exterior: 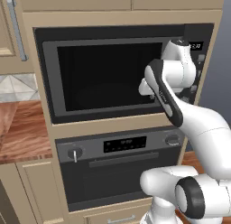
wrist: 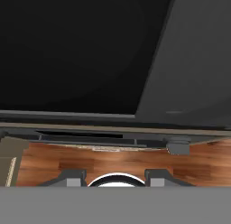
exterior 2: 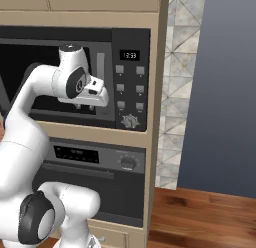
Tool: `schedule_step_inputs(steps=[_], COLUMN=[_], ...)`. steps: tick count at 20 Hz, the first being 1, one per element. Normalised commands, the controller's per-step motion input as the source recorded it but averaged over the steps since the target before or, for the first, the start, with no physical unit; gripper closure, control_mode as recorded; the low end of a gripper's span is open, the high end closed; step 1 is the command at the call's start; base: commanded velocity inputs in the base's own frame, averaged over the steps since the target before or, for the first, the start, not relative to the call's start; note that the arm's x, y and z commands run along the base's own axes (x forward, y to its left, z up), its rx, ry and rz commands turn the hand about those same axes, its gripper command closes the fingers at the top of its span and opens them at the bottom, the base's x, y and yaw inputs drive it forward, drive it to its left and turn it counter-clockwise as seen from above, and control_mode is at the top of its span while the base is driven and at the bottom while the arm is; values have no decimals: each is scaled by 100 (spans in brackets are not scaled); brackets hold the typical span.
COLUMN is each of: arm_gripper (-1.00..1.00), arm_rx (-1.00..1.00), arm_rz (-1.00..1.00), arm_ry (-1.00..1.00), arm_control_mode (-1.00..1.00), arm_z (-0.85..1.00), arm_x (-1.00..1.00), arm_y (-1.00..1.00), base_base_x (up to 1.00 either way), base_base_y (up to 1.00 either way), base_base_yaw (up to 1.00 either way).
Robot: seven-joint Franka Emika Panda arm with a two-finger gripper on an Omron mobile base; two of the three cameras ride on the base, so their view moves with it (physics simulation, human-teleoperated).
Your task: Navigate to the range hood.
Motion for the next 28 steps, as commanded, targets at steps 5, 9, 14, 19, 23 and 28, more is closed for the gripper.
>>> schedule_step_inputs(steps=[5, 9, 14, 19, 23, 28], arm_gripper=[-100, -100, -100, -100, -100, -100], arm_rx=[0, 0, -2, -2, 0, 0], arm_rz=[1, 3, 3, 6, 5, 4], arm_ry=[-1, -3, 0, 0, 0, 0], arm_control_mode=[-100, -100, -100, -100, -100, -100], arm_z=[0, 0, 0, 1, 14, 7], arm_x=[-36, -76, -72, -48, -27, -23], arm_y=[6, 19, 31, 17, 0, 0], base_base_x=[0, 0, 0, 0, 0, 0], base_base_y=[0, 0, 0, 0, 0, 0], base_base_yaw=[0, 0, 0, 0, 0, 0])
